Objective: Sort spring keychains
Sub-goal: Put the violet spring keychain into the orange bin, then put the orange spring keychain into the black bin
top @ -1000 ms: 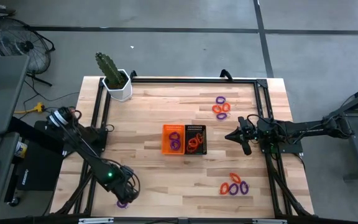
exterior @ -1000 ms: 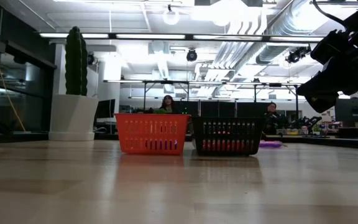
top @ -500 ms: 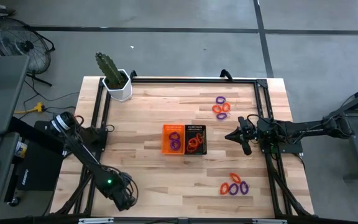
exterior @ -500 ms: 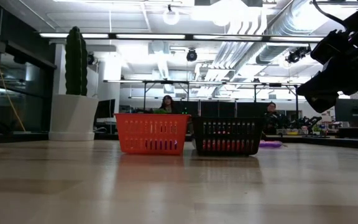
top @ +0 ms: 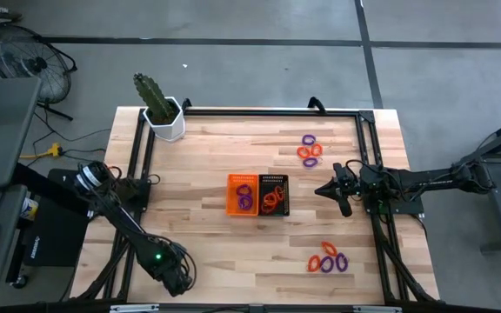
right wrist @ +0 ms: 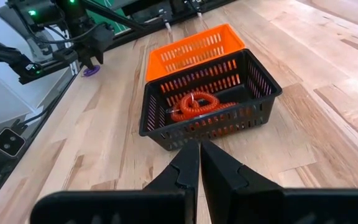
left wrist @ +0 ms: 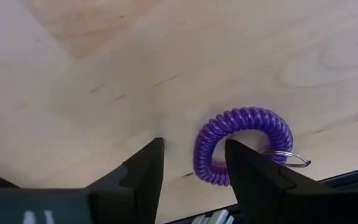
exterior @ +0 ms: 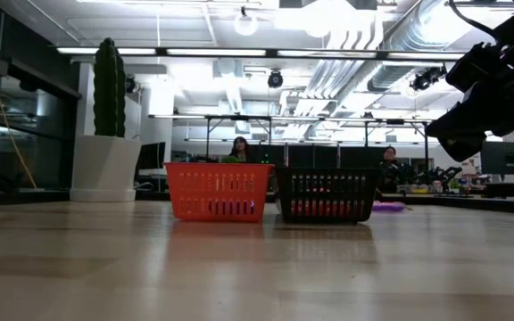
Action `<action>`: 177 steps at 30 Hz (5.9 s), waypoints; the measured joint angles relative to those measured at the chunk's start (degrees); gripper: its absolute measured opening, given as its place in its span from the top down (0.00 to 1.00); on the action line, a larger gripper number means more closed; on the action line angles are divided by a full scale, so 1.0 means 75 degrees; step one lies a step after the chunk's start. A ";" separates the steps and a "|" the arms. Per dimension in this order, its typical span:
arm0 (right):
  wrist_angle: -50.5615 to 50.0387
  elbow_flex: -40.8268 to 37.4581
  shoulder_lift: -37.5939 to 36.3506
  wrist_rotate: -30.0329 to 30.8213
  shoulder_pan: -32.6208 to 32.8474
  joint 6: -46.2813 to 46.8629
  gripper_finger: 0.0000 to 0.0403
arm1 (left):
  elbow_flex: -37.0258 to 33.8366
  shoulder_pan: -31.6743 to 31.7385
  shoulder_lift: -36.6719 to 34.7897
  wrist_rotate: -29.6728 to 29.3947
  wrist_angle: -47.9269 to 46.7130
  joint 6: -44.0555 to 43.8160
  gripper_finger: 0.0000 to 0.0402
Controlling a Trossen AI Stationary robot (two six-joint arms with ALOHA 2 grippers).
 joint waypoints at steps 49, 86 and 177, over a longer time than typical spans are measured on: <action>0.0000 0.0000 0.0000 -0.0001 0.0001 0.0000 0.97 | 0.3790 0.3159 0.0080 -0.4252 -0.2880 0.7871 0.93; -0.0003 0.0000 0.0000 0.0001 -0.0001 0.0000 0.97 | 0.4115 0.7215 0.0308 -0.2587 -0.3036 1.2071 0.72; -0.0003 0.0000 0.0052 0.0000 0.0001 0.0000 0.97 | -0.7542 0.7198 -1.3416 -0.2111 0.4662 1.5212 0.70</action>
